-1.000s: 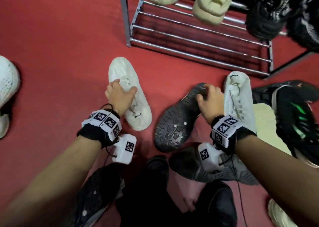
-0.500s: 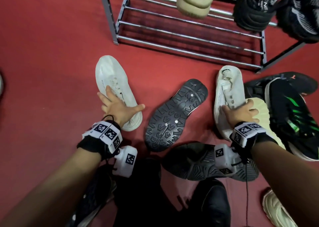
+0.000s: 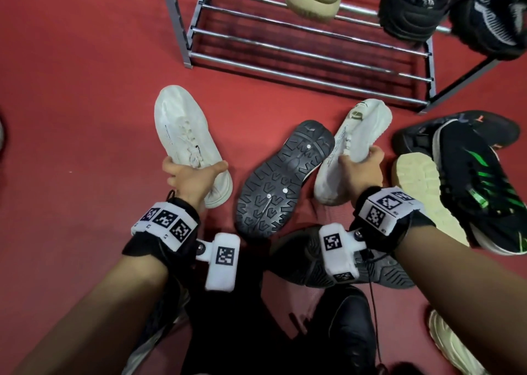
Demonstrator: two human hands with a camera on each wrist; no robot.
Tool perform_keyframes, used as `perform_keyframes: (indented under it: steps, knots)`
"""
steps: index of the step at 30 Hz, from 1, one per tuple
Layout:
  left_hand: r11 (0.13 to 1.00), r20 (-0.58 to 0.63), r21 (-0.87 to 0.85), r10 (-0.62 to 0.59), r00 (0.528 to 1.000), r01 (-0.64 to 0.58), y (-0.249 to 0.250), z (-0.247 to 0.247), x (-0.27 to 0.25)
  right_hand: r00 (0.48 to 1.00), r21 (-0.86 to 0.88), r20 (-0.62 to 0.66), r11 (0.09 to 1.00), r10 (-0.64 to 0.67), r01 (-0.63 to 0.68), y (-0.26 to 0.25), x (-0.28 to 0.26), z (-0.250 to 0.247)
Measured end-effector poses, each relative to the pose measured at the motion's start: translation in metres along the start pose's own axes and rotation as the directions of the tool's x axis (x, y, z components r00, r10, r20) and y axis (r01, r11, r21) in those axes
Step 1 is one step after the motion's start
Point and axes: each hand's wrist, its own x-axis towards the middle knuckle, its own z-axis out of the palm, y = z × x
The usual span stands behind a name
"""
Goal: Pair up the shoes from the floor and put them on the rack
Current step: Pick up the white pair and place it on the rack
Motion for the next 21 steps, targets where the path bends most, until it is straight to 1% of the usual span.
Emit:
perform_keyframes:
  steps: [4, 7, 12, 14, 18, 19, 21]
  knots:
    - [0.994, -0.008, -0.081, -0.074, 0.997, 0.074, -0.008, -0.001, -0.001, 1.000, 0.119, 0.005, 0.993, 0.010, -0.010, -0.002, -0.004, 0.002]
    - [0.993, -0.036, -0.074, -0.098, 0.995, 0.095, -0.011, 0.006, -0.011, 1.000, 0.169, 0.003, 0.986, -0.019, 0.018, 0.000, -0.009, 0.001]
    - [0.985, -0.111, 0.160, -0.040, 0.993, 0.057, -0.008, 0.017, -0.021, 0.993, 0.291, -0.078, 0.951, -0.084, 0.103, -0.006, -0.018, 0.000]
    - [0.980, -0.124, 0.195, -0.004, 0.992, 0.028, -0.010, 0.016, -0.024, 0.991, 0.343, -0.111, 0.933, -0.077, 0.111, -0.012, -0.020, -0.001]
    - [0.988, -0.144, 0.133, 0.102, 0.984, -0.083, -0.015, 0.009, -0.022, 0.985, 0.465, -0.169, 0.877, -0.043, 0.118, -0.018, -0.021, -0.003]
    - [0.989, -0.142, 0.098, 0.124, 0.982, -0.111, -0.014, 0.007, -0.021, 0.981, 0.486, -0.185, 0.863, -0.051, 0.137, -0.021, -0.022, -0.005]
    - [0.985, -0.137, 0.007, 0.169, 0.976, -0.170, -0.010, 0.003, -0.021, 0.966, 0.509, -0.234, 0.833, -0.108, 0.216, -0.027, -0.022, -0.009]
